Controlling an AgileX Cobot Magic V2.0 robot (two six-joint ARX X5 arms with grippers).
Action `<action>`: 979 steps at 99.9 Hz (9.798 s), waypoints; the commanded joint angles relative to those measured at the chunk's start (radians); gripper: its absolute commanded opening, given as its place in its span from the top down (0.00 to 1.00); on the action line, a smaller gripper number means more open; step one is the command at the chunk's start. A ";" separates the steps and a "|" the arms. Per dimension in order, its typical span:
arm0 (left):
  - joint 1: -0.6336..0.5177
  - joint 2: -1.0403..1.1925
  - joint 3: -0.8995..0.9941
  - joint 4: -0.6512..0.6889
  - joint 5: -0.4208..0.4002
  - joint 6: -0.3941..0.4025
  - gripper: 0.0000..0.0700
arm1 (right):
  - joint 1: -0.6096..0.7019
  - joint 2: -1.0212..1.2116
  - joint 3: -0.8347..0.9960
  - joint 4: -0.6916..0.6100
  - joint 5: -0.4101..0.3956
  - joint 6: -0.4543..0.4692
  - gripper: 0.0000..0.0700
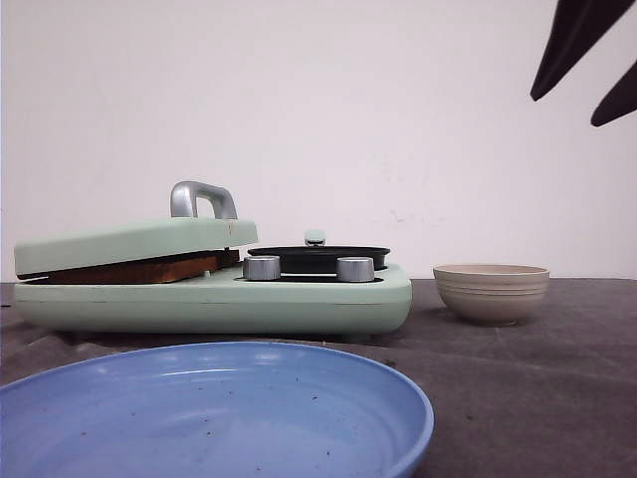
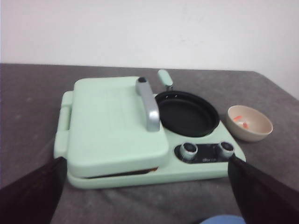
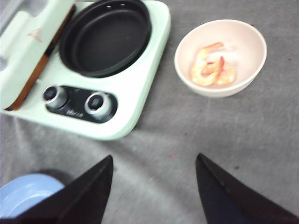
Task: Make breakfast with bread and shrimp
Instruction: 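Move the right gripper over the cream shrimp bowl and lower it, then grasp the rim of the cream bowl with the right gripper, then lift the bowl over the black pan and tip shrimp into it, then carry the empty bowl back and lower it onto the table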
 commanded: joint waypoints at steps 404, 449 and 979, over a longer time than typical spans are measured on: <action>-0.003 -0.112 -0.045 -0.039 -0.062 0.013 0.09 | 0.141 0.897 0.743 0.426 0.359 -0.557 1.00; -0.003 -0.112 -0.045 -0.039 -0.062 0.024 0.09 | 0.229 0.897 0.743 0.606 0.599 -0.914 1.00; -0.003 -0.130 -0.045 -0.117 -0.062 0.019 0.10 | -0.229 0.984 0.595 -0.291 -0.003 -0.175 0.55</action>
